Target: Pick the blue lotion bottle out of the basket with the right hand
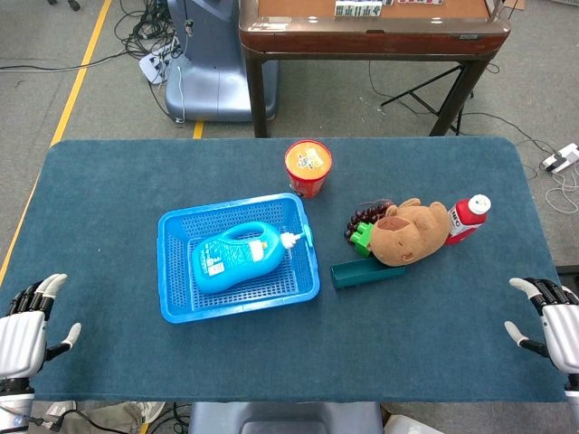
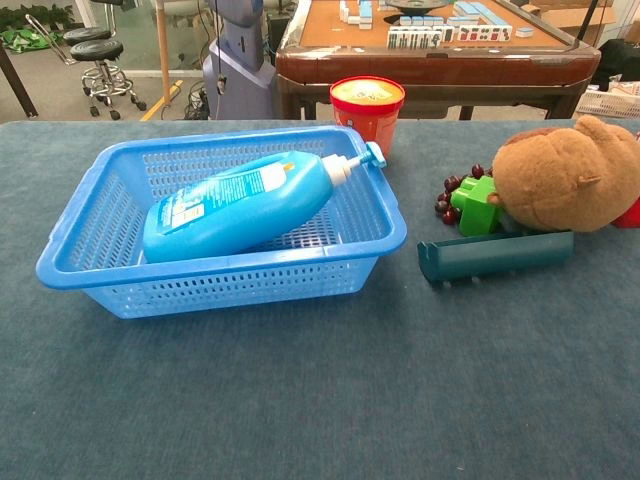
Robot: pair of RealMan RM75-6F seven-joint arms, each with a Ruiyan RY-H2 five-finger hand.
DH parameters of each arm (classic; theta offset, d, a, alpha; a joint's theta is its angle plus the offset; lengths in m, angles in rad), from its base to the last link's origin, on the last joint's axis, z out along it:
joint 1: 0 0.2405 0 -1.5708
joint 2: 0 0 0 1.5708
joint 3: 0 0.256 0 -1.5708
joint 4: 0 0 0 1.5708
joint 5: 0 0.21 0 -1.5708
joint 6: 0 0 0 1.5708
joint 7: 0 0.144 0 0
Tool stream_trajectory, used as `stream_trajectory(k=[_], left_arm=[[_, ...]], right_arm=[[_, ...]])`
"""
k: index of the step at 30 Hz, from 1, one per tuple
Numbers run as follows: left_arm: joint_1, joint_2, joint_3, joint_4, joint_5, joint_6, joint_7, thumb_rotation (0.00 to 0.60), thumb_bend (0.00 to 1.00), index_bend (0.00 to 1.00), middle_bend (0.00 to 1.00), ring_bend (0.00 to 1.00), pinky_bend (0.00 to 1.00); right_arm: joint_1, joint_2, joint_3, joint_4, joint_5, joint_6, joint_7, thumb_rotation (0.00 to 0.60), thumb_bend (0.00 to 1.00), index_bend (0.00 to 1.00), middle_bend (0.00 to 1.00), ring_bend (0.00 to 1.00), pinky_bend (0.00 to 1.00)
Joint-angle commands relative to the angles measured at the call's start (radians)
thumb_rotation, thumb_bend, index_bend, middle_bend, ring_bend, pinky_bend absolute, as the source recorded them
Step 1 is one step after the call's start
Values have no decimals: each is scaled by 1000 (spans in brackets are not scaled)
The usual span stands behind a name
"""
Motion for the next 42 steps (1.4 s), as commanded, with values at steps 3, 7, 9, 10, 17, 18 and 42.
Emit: stream_trajectory(k=[3,7,9,10,17,18,42], left_arm=[[1,0,0,-1,0,0,1,600,317,138,160,136,146],[3,1,1,-1,-1,3,0,600,317,138,160,136,146],[6,2,2,-1,-1,6,-2,600,317,138,160,136,146],[7,2,2,0,-2,7,-4,600,317,138,160,136,146],[9,2,0,5,-2,8,-18,600,317,138,160,136,146],[9,2,0,5,0,8,-20,600,317,138,160,136,146],[47,22,21,28,34,49,-99,600,317,148,160,136,146]], right_arm=[[1,2,0,-3,-2,-1,-2,600,211,254,276,214,330],[6,6,0,-8,-8,-4,-7,600,211,254,276,214,330],[11,9,1,-13,-12,-7,-10,600,211,254,276,214,330],[15,12,2,-18,-16,-10,-14,600,211,254,276,214,330],[78,60,20,-95,-60,-58,-69,600,212,254,276,214,330],[92,71,24,-114,-64,-73,-86,600,211,254,276,214,330],[710,-48,253,-375,327,-698,-618,600,144,254,270,214,330]])
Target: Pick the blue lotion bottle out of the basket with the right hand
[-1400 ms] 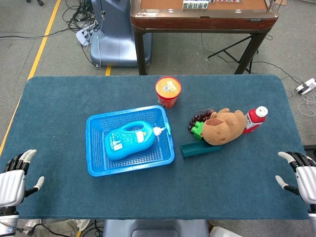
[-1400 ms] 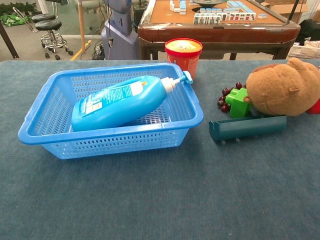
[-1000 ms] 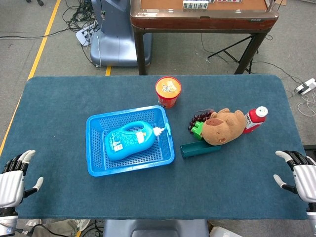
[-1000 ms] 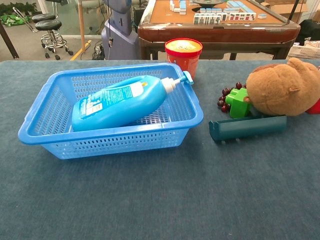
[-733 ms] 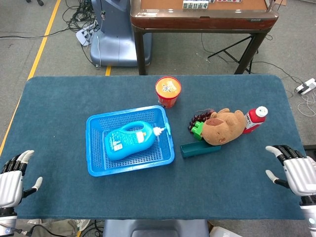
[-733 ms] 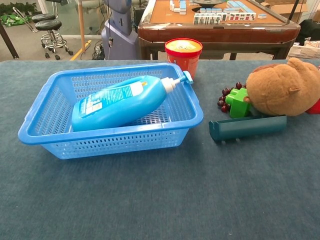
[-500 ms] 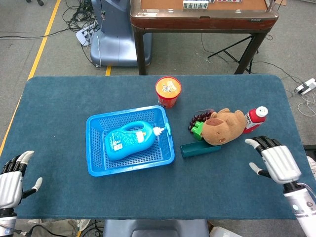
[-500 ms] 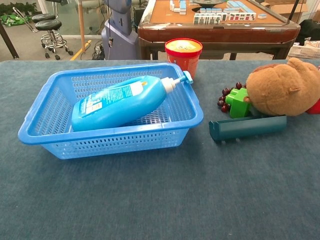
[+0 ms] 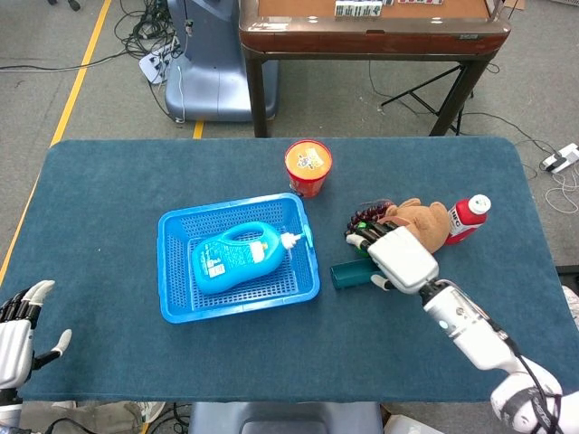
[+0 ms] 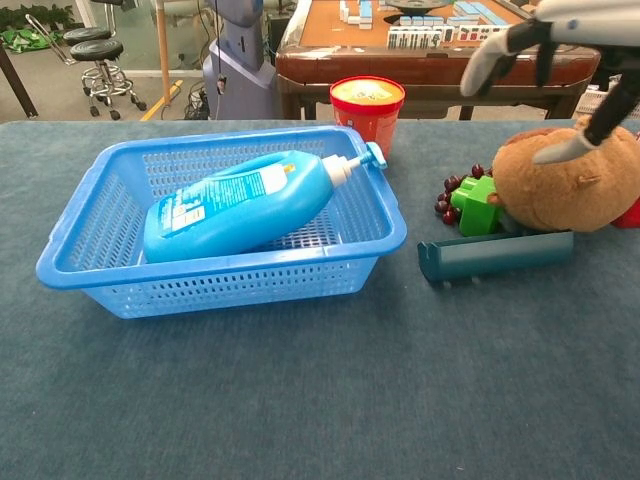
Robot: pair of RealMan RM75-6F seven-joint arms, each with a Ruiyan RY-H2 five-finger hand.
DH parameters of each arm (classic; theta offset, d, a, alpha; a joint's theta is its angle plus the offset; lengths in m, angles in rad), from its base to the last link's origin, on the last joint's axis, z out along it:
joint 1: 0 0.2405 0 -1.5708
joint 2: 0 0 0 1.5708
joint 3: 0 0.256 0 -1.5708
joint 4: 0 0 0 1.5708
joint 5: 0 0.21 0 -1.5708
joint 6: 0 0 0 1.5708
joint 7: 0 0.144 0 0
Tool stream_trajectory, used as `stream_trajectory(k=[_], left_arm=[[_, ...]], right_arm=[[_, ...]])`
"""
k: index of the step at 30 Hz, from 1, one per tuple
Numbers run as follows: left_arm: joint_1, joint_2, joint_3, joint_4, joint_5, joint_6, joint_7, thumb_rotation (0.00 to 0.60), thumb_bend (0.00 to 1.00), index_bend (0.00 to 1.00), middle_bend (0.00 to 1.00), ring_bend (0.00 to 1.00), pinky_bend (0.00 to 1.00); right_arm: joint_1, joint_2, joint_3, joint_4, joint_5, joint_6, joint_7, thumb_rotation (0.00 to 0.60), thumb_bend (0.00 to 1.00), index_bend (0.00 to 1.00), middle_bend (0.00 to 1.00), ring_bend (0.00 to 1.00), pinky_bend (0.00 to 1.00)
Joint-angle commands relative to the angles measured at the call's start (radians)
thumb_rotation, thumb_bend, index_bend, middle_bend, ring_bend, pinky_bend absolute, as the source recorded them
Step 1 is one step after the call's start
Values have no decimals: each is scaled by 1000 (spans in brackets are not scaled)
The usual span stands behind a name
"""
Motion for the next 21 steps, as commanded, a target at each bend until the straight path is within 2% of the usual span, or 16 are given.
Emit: stream_trajectory(k=[1,10,15,21], left_arm=[[7,4,1,4,1,9,-10,600,317,148,160,136,146],[24,12,4,12,8,27,-34,600,317,152,160,136,146],[30,15,4,10,14,35,-37,600,317,152,160,136,146],[34,16,3,9,16,37,-38,600,317,152,160,136,146]], right_arm=[[128,-103,45,25,168,-86,-137,600,144,254,270,214,330],[348,-290,27,166,475,-81,-362,600,144,254,270,214,330],[440,-369,21,242,616,-62,-411,600,145,254,270,214,330],[518,-440,21,334,724,-55,-418,600,144,254,270,214,330]])
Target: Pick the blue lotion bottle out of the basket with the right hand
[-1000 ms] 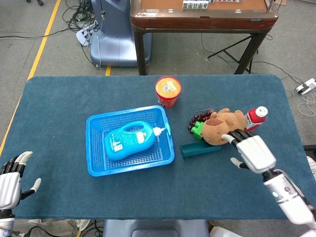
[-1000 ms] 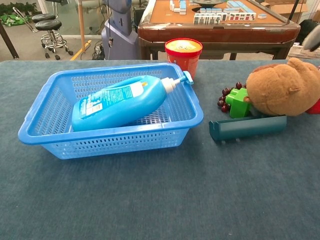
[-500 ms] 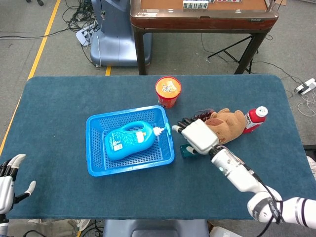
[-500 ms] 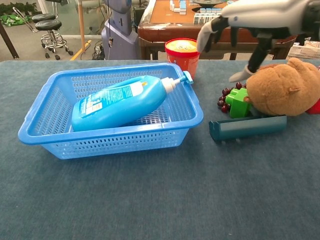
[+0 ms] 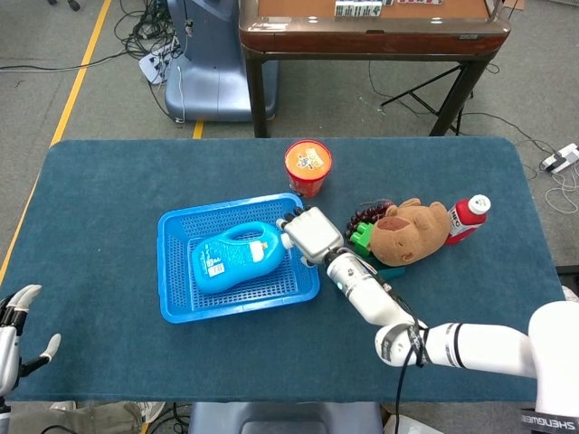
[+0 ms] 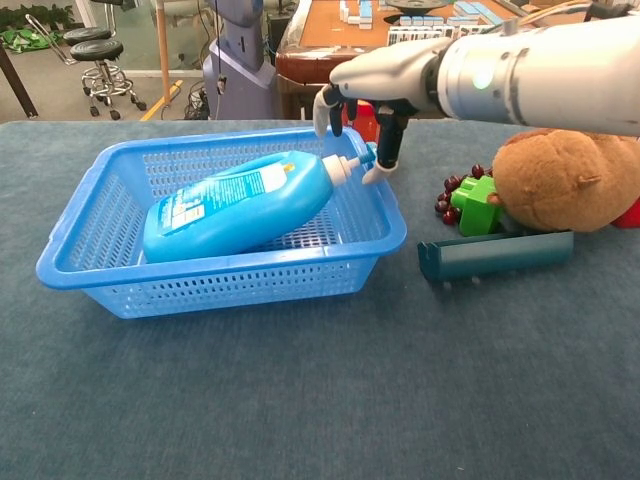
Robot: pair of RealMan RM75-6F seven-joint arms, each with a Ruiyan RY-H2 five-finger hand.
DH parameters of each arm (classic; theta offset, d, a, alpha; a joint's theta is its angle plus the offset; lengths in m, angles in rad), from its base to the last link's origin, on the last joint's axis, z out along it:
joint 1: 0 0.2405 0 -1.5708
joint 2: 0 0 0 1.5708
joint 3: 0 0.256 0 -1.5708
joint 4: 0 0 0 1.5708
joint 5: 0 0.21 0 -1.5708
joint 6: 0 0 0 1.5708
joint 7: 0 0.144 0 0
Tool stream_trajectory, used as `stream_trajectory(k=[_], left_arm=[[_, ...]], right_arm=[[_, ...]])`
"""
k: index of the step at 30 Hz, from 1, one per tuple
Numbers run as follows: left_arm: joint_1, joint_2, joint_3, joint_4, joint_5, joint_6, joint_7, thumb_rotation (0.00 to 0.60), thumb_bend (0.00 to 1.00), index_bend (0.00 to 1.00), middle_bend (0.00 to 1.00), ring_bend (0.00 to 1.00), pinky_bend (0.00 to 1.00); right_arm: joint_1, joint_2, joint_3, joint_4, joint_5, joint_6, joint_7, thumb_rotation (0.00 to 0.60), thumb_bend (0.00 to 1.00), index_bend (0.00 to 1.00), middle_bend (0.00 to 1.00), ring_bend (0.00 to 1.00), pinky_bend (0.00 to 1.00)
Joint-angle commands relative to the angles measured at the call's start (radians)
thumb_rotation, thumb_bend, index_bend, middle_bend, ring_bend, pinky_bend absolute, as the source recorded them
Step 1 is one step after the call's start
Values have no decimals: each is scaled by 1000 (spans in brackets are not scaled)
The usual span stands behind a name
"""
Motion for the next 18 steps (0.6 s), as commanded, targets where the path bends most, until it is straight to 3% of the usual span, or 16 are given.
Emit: stream_trajectory(k=[1,18], left_arm=[[2,1,-1,1,-1,1,-1,600,317,152,160,136,146],[5,-4,-7,19,-10,-7,-16,600,317,157,145,136,145]], right_arm=[[49,-50,-4,60,61,9,-10,600,144,255,270,214,330],[144,-130,-54,181,178,33,-15,600,169,391,310,219,330]])
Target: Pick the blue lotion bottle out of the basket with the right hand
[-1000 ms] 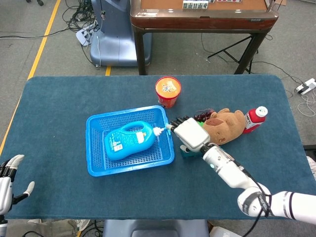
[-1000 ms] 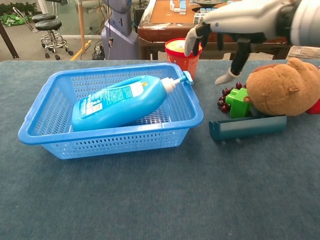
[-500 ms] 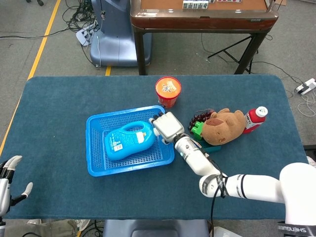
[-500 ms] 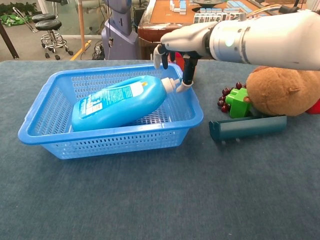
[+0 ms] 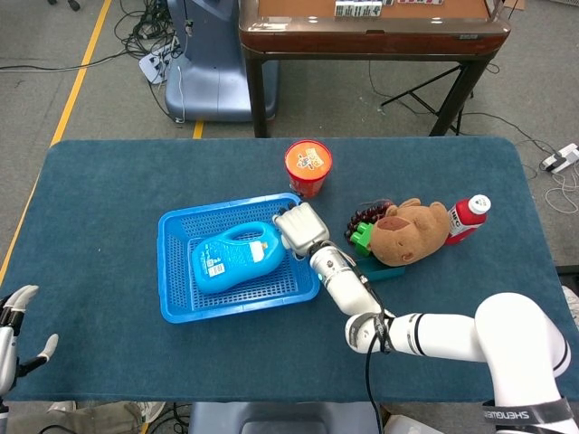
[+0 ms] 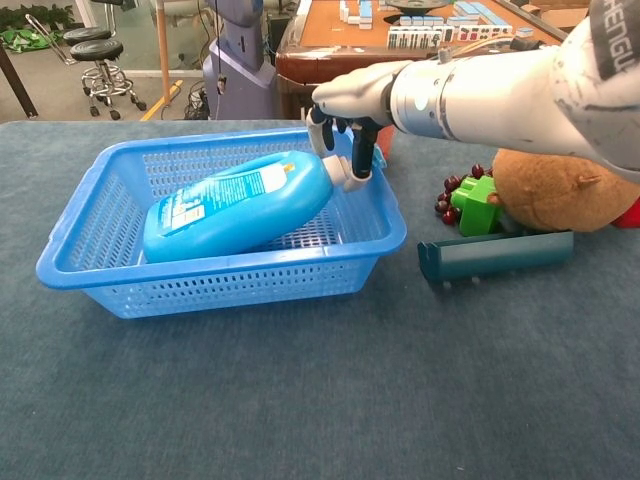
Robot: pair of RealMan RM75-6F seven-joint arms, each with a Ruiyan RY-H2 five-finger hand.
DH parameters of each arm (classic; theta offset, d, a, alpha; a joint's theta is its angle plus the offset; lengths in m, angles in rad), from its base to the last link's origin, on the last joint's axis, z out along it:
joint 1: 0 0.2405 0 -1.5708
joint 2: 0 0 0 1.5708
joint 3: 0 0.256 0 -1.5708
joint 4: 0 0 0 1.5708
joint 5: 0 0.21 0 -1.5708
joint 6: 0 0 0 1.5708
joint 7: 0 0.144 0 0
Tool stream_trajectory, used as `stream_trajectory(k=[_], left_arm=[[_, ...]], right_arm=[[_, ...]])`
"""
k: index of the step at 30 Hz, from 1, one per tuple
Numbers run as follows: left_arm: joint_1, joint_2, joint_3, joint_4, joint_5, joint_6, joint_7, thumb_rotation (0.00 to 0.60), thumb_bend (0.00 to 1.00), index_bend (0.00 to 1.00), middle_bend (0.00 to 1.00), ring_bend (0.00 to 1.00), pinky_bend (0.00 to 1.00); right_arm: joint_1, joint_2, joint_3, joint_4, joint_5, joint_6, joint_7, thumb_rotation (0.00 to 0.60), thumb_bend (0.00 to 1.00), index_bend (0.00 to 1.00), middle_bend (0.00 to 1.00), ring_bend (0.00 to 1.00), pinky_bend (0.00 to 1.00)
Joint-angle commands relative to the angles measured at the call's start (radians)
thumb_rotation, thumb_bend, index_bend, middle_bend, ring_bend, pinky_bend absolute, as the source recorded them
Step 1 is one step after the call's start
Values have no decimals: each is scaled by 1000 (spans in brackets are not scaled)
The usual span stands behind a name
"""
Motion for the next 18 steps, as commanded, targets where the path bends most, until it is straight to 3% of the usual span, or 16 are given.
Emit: stream_trajectory(k=[1,11,18], left_arm=[[1,0,0,1,0,0,-1,600,317,158,145,136,145],[4,-1,-3,10,-4,0,-13,600,317,166,139,135,145],[3,-3,-4,14,-5,-5,-16,600,317,166,136,135,145]], right_arm=[[8,-13,-6,20,4,0,11,600,173,405,315,222,330],[19,-45,-12,58,-27,13,46,600,245,571,402,295,339],[1,-24,-7,35,-106,30,102,600,281,644,453,345,358]])
